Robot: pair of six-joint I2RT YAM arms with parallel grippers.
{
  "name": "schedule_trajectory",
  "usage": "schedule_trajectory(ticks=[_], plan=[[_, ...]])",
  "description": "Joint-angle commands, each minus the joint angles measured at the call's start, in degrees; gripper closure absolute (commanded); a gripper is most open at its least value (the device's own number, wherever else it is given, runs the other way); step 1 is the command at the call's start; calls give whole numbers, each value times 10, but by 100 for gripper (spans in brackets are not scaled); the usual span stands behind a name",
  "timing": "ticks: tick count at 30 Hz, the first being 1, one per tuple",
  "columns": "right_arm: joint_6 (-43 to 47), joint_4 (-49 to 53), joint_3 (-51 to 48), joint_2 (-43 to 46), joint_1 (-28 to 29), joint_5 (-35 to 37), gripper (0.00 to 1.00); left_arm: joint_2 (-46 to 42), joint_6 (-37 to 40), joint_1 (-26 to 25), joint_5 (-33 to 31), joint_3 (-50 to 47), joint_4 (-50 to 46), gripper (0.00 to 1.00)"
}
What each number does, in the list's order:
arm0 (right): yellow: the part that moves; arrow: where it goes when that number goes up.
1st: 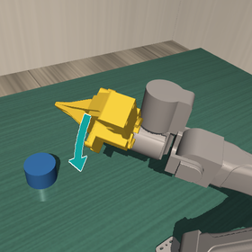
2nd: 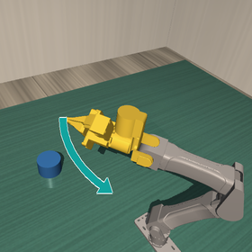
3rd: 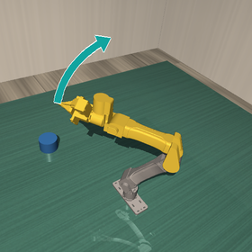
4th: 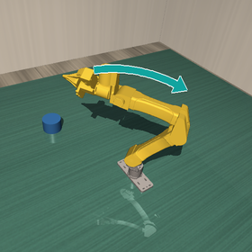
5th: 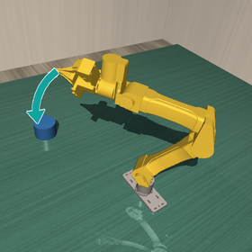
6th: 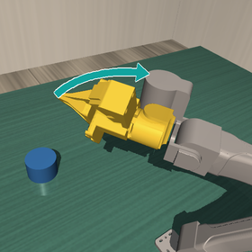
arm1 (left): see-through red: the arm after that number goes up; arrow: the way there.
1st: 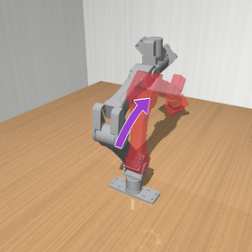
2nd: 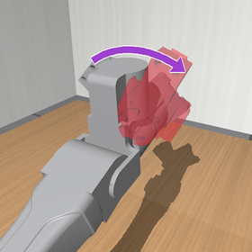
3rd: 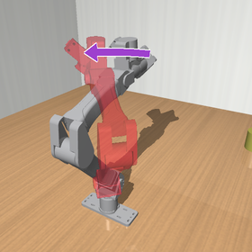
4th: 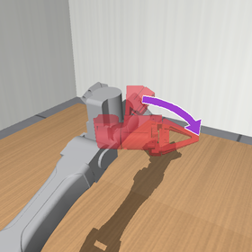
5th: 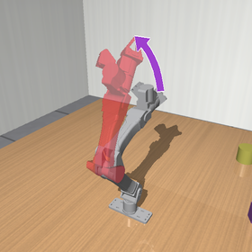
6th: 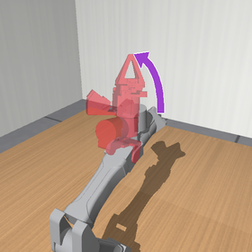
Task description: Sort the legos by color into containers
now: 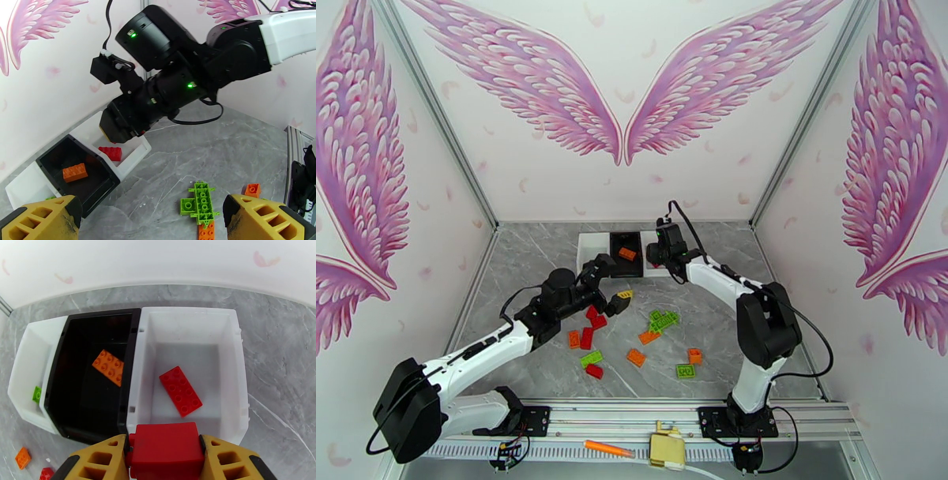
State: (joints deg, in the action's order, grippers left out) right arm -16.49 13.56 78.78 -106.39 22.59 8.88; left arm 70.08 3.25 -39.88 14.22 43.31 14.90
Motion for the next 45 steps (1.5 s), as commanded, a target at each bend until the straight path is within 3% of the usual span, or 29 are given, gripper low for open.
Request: schedule_trajectory(ticks=[1, 13, 18, 24, 28, 31, 39, 45], plan=[[10, -9, 35, -31, -9, -14, 66, -6, 3, -2, 19, -16, 16, 1], [41, 3, 89, -101, -19, -24, 55, -11, 5, -3, 16, -13, -5, 1], [41, -24, 49, -56, -18, -34, 30, -19, -12, -2, -29, -22, -3, 1], [64, -35, -3, 26, -9, -80, 7, -29, -49, -2, -151, -31, -23, 1], [87, -42, -45, 91, 8, -104, 3, -27, -99, -2, -250, -15, -84, 1], [106, -50, -85, 141, 23, -131, 2, -15, -118, 2, -287, 9, -154, 1], [129, -17, -173, 276, 64, -170, 0, 91, -187, 25, -297, 137, -375, 1], [153, 36, -199, 347, 75, -178, 0, 181, -227, 30, -282, 217, -477, 2]])
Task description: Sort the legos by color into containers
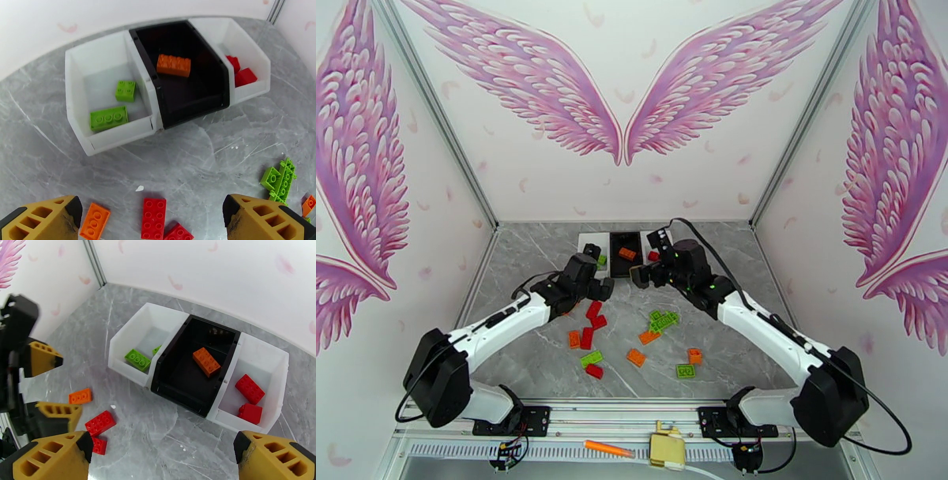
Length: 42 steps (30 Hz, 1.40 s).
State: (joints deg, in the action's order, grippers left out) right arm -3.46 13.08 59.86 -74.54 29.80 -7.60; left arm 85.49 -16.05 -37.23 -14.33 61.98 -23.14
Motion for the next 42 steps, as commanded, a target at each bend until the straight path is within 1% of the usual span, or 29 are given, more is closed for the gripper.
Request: schedule_trajectory(ticks=[1, 5, 11, 13, 17, 24, 28, 32, 33, 36, 37, 42], plan=[[28, 50, -10, 34, 3, -14, 0, 37, -37, 6, 7, 37, -106, 3], [44, 79, -10, 46, 3, -13, 0, 78, -47, 11, 26, 64, -137, 12], [39, 81, -13, 46, 3, -28, 0, 143, -53, 21, 60, 108, -177, 27], [39, 82, -13, 47, 3, -28, 0, 162, -53, 23, 69, 115, -189, 31], [43, 89, -14, 50, 3, -17, 0, 198, -43, 26, 83, 150, -211, 32], [42, 87, -19, 56, 3, -16, 0, 251, -35, 30, 94, 162, -223, 35], [45, 89, -19, 57, 3, -13, 0, 264, -38, 30, 91, 160, -220, 38], [44, 88, -20, 58, 3, -9, 0, 273, -40, 30, 90, 158, -220, 43], [44, 87, -19, 58, 3, -9, 0, 274, -41, 30, 89, 157, -220, 48], [43, 86, -19, 58, 3, -9, 0, 273, -42, 29, 86, 156, -220, 53], [43, 86, -19, 59, 3, -9, 0, 273, -42, 30, 85, 156, -218, 58], [41, 82, -25, 67, 3, -8, 0, 267, -47, 30, 69, 155, -217, 67]])
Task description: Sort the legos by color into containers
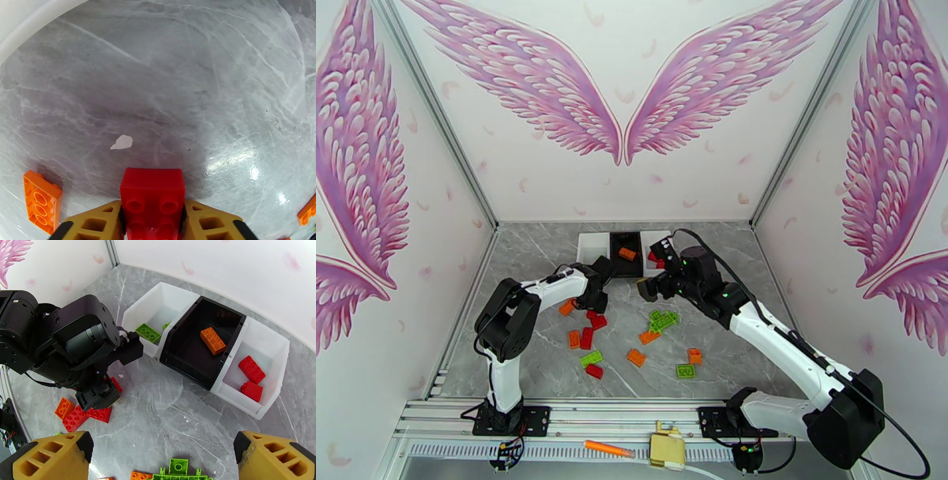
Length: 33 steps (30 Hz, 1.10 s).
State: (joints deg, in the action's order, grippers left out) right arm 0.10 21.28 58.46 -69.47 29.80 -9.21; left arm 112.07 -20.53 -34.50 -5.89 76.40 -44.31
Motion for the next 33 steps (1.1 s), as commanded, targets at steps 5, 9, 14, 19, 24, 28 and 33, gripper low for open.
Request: schedule_trajectory(ticks=[5, 9, 14, 19, 24, 28, 33], plan=[[-1, -5, -18, 29, 3, 14, 0, -28, -5, 2, -19, 0, 22, 68], [-16, -18, -29, 40, 2, 31, 0, -65, -11, 2, -17, -14, 72, 69], [-27, -30, -43, 56, 1, 44, 0, -128, -11, -6, -14, -62, 193, 68], [-38, -30, -47, 75, -5, 56, 1, -169, 13, -6, 21, -99, 347, 70], [-47, -20, -48, 91, -7, 62, 1, -155, 40, -7, 69, -101, 489, 70], [-56, -15, -50, 109, -8, 70, 0, -110, 36, -13, 68, -73, 564, 70], [-62, -9, -48, 126, -8, 76, 0, -41, 22, -21, 76, 0, 601, 68]])
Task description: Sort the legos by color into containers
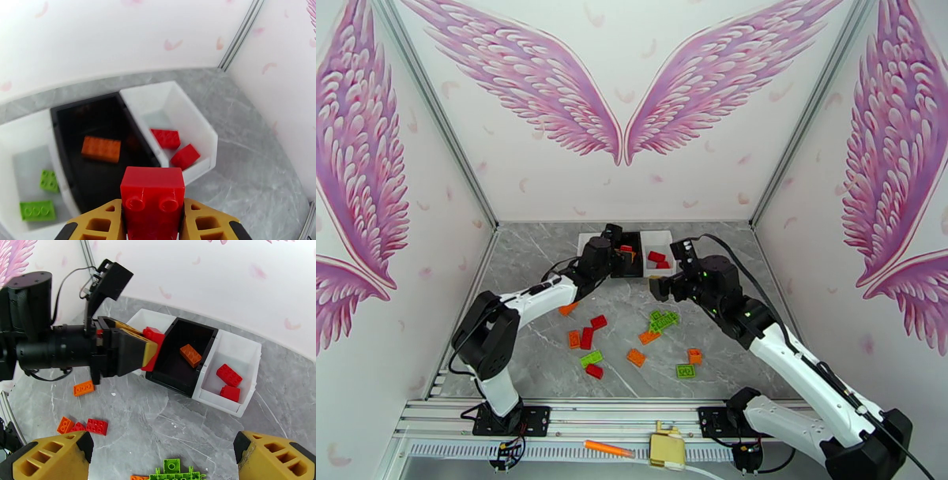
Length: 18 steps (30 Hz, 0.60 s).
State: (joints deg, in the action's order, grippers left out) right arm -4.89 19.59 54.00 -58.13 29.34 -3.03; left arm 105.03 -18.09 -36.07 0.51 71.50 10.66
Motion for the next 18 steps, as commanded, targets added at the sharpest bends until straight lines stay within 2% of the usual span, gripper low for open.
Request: schedule_trajectory(ticks=[1, 18], plan=[[-12, 9, -4, 15, -4, 15, 0, 46, -4, -6, 11, 67, 48, 68], [-8, 19, -10, 30, -7, 36, 0, 272, -23, -8, 15, 362, -77, 67]])
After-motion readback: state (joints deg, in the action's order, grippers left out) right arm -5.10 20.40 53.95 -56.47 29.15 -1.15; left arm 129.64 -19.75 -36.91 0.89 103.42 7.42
